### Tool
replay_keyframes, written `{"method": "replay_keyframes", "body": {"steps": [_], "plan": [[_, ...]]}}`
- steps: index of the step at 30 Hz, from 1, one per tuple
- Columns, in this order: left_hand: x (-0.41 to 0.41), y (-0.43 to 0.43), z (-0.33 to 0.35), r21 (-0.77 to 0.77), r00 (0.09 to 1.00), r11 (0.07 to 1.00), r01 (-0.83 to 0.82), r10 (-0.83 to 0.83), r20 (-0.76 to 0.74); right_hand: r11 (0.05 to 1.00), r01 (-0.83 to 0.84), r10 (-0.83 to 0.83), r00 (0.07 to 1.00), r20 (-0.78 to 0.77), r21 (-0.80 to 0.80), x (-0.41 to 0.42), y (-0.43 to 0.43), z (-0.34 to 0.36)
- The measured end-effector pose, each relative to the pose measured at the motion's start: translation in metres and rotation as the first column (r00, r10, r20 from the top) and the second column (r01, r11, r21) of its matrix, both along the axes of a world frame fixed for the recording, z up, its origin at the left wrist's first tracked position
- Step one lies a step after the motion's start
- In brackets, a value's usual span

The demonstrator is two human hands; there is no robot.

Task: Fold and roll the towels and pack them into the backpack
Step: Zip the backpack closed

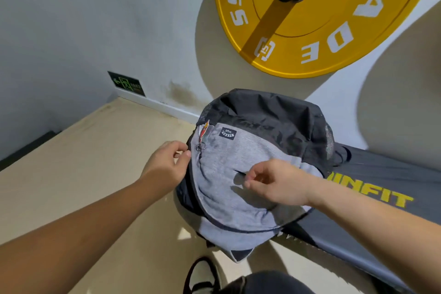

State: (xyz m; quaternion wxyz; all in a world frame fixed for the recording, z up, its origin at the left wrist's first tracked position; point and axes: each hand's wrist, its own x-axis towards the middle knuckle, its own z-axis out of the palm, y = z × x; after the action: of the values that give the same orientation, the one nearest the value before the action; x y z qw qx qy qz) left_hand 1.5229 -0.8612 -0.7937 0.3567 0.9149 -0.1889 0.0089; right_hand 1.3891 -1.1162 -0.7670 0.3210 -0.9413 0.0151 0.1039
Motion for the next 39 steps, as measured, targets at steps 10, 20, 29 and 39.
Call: {"method": "replay_keyframes", "body": {"steps": [10, 20, 29, 39], "plan": [[0.067, -0.023, -0.050, -0.040, 0.829, 0.983, -0.180, 0.130, -0.544, 0.993, 0.059, -0.021, 0.937, 0.347, -0.098, 0.054, -0.016, -0.047], [0.058, -0.022, -0.071, 0.153, 0.962, 0.983, 0.097, -0.053, -0.269, 0.984, 0.071, -0.001, 0.920, 0.391, -0.165, 0.088, 0.003, -0.048], [0.090, -0.011, -0.064, 0.014, 0.941, 1.000, -0.018, 0.021, -0.338, 0.849, -0.091, 0.115, 0.993, 0.013, -0.521, 0.144, 0.055, -0.042], [0.135, -0.018, -0.098, -0.061, 0.942, 0.990, 0.131, -0.143, -0.304, 0.873, -0.058, 0.021, 0.996, -0.083, -0.484, 0.148, 0.061, -0.045]]}}
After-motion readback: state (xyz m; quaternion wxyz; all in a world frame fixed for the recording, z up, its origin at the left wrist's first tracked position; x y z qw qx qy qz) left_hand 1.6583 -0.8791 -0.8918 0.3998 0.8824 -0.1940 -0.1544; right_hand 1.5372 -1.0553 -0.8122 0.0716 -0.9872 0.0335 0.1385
